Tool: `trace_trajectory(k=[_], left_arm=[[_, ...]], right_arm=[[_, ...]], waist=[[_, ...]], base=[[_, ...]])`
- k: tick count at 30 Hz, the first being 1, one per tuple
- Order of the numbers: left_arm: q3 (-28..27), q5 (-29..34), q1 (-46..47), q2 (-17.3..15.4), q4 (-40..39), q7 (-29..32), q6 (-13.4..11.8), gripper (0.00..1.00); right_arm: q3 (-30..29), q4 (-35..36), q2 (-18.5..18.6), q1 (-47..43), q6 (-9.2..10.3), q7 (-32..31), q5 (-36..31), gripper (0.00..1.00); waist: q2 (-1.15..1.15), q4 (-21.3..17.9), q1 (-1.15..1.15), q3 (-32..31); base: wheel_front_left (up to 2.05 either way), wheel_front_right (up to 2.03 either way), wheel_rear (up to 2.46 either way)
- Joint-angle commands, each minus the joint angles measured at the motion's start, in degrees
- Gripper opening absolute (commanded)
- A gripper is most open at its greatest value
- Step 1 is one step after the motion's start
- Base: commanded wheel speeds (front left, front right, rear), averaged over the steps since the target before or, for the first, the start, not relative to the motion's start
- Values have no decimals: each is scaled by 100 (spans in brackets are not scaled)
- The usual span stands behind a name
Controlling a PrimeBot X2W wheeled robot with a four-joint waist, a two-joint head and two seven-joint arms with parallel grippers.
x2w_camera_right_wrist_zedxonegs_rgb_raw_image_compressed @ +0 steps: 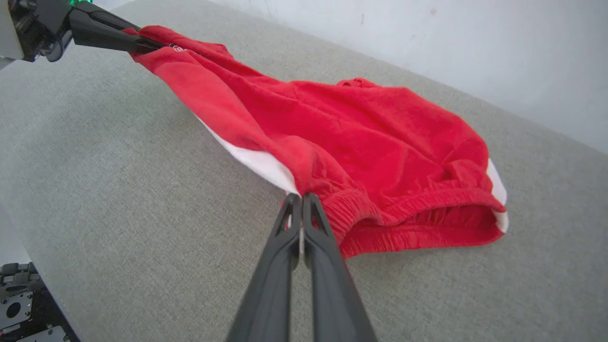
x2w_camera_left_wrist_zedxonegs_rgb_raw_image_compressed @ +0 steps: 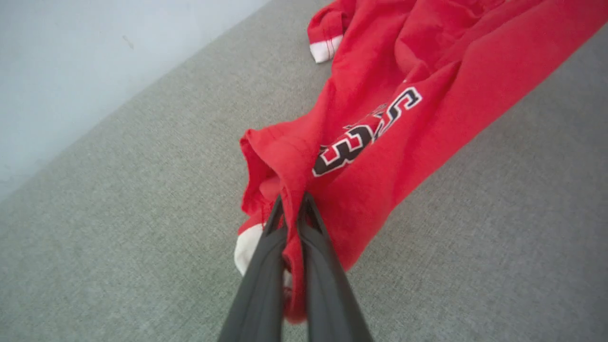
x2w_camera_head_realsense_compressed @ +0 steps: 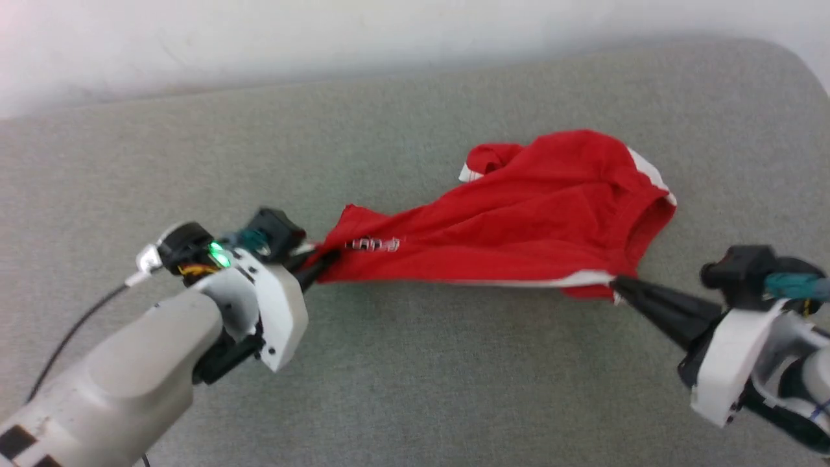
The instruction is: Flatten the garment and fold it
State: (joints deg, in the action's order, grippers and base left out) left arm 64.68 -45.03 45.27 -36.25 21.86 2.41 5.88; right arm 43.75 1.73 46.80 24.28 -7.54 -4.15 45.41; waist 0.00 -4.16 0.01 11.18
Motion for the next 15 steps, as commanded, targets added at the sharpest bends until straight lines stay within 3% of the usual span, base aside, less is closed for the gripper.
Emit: trace_trajectory(k=[1,10,15], left_arm=[[-109,-106,-30,-81,-113,-45,-60,0],[-864,-575,461,-488,-1196,-28,-391,0],[-1255,-612,1137,-229,-1089,-105,-592,0]], right_arm=[[-101,99,42,-57,5,46,23,0],[-893,805,272,527,5,63,-64,0],[-1027,595,95,1503,5,18,-156,0]], waist=[[0,174,-1,-308],[0,414,-1,-528],[0,502,-1,-293]], base=[[0,0,0],[0,0,0],[0,0,0]])
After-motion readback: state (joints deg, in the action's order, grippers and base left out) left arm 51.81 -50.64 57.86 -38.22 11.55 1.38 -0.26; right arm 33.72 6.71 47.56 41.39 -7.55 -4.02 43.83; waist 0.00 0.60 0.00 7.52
